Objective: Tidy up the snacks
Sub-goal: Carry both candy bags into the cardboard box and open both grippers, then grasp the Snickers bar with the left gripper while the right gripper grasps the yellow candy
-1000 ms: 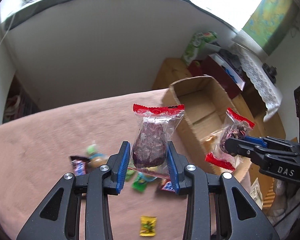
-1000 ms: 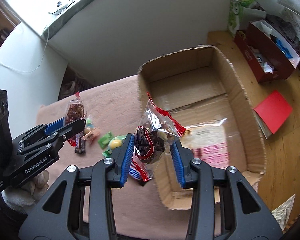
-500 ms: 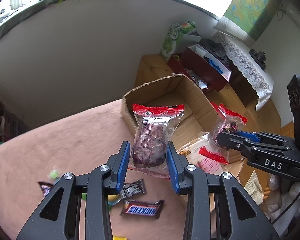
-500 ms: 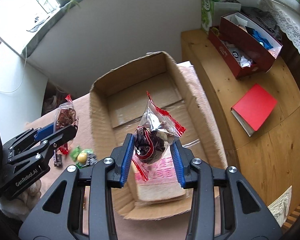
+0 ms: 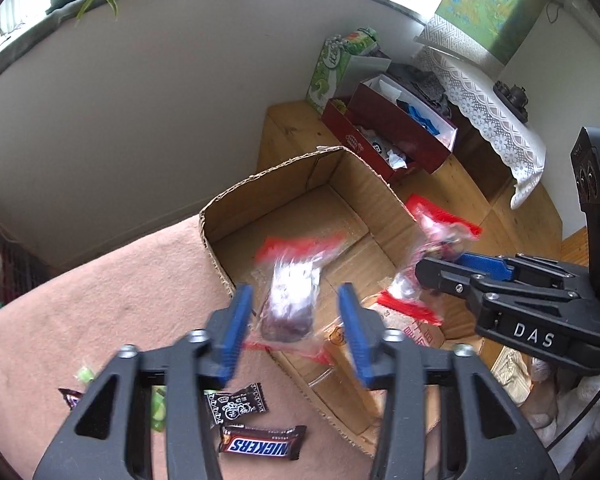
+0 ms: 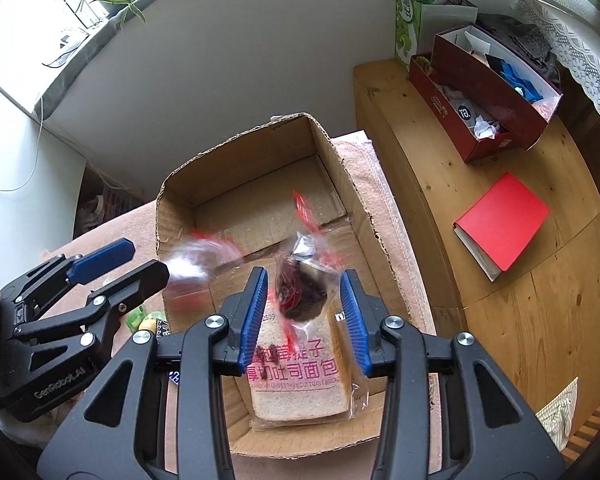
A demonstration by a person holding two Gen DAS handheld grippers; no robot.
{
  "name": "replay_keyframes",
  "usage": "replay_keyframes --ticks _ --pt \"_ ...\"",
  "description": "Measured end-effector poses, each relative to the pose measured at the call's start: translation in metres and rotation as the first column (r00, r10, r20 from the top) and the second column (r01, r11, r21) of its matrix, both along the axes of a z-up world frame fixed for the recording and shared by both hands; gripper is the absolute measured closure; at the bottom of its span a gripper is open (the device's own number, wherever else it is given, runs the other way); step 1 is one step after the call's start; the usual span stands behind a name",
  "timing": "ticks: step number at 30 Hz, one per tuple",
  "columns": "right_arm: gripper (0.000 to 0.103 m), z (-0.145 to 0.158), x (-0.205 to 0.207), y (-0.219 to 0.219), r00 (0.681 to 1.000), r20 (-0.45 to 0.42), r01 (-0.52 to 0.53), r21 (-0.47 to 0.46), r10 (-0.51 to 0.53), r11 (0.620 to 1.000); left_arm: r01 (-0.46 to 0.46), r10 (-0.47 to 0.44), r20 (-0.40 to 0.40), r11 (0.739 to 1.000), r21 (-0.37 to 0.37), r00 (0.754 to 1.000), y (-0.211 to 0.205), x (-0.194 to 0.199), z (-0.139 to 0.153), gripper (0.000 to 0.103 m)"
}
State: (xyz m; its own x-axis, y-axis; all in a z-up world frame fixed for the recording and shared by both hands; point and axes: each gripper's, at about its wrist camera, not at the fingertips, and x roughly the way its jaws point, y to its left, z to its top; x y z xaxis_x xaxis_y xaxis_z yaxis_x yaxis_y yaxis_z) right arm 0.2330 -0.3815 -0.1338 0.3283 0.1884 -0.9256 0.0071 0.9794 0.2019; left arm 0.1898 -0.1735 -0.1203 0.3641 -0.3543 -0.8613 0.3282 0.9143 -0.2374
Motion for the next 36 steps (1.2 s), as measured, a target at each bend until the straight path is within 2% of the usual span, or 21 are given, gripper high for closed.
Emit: replay_keyframes --ticks 1,2,21,30,36 --pt "0.053 0.000 -0.001 0.000 1.000 0.001 0.001 -0.001 -0.001 1.000 -0.001 0.001 0.005 1.000 0.001 1.000 0.000 0.000 0.001 0.052" --pt "0.052 0.001 -0.001 0.000 1.000 0.004 0.002 -0.001 -0.002 1.000 0.000 0.000 0.007 1.000 0.002 1.000 0.001 -0.001 0.001 0.052" --pt "0.052 0.020 -0.023 0.021 0.998 0.046 -0.042 0.019 0.041 0.999 -0.058 0.057 0.042 0.998 0.001 0.997 0.030 -0.015 0.018 0.052" --pt "0.052 0.033 -0.050 0.063 0.984 0.079 -0.163 0.048 0.159 0.986 -0.172 0.172 0.037 0.985 -0.002 0.984 0.090 -0.037 0.022 0.052" --pt "0.052 0.028 -0.076 0.107 0.953 0.067 -0.297 0.016 0.295 0.955 -0.268 0.268 0.011 0.963 0.009 0.963 0.139 -0.059 0.013 0.052"
